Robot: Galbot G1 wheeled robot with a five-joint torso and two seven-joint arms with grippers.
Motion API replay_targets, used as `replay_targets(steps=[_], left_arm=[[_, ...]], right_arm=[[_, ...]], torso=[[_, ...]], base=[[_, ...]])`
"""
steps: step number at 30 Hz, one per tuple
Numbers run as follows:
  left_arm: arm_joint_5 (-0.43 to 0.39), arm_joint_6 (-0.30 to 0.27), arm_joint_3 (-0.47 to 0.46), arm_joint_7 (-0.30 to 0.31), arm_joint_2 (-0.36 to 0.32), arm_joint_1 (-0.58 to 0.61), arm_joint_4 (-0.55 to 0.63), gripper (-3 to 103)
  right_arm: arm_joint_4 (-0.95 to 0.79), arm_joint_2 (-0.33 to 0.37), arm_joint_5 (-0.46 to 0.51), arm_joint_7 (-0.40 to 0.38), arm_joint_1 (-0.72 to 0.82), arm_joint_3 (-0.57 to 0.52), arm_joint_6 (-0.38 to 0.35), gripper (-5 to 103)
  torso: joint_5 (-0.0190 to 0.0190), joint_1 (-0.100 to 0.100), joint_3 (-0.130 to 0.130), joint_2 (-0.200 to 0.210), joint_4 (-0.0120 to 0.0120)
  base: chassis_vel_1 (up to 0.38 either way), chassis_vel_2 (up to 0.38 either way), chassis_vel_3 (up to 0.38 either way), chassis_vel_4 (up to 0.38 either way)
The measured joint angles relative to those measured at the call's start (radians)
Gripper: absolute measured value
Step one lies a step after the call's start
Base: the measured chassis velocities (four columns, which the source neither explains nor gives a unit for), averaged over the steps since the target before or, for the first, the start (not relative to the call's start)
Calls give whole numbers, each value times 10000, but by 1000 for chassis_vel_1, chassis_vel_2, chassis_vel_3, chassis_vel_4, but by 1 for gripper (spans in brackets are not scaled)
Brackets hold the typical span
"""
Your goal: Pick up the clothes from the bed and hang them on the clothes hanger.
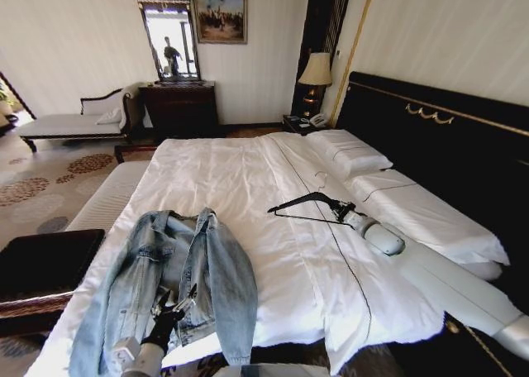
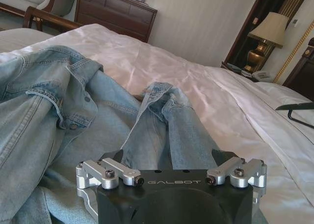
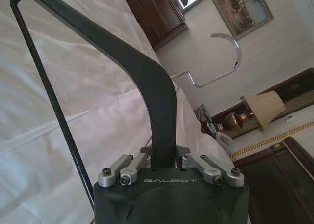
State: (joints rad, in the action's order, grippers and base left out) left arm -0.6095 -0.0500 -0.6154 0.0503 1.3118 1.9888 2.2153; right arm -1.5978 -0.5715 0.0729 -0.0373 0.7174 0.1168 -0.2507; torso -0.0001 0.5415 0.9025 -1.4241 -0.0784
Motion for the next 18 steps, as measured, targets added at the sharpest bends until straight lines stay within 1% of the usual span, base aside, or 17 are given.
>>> replay_targets(steps=[2, 5, 9, 18], left_arm=[[-3, -1, -21, 0, -8, 14, 28, 100], [-23, 4, -94, 0, -80, 52, 50, 100], [-30, 8, -94, 1, -99, 68, 74, 100], [-43, 8, -70, 0, -92, 98, 139, 100]], right_arm=[[-94, -42, -75, -48, 199, -121, 21, 21], [-437, -221, -333, -148, 1005, -574, 46, 21], [-534, -362, -530, -184, 1603, -936, 58, 21], [-545, -542, -667, -179, 2315, -1438, 56, 21]], torso=[[1, 0, 0, 0, 0], [2, -1, 0, 0, -4], [0, -1, 0, 0, -3], [2, 0, 0, 0, -4]], base=[[0, 0, 0, 0], [0, 0, 0, 0], [0, 0, 0, 0], [4, 3, -4, -7]])
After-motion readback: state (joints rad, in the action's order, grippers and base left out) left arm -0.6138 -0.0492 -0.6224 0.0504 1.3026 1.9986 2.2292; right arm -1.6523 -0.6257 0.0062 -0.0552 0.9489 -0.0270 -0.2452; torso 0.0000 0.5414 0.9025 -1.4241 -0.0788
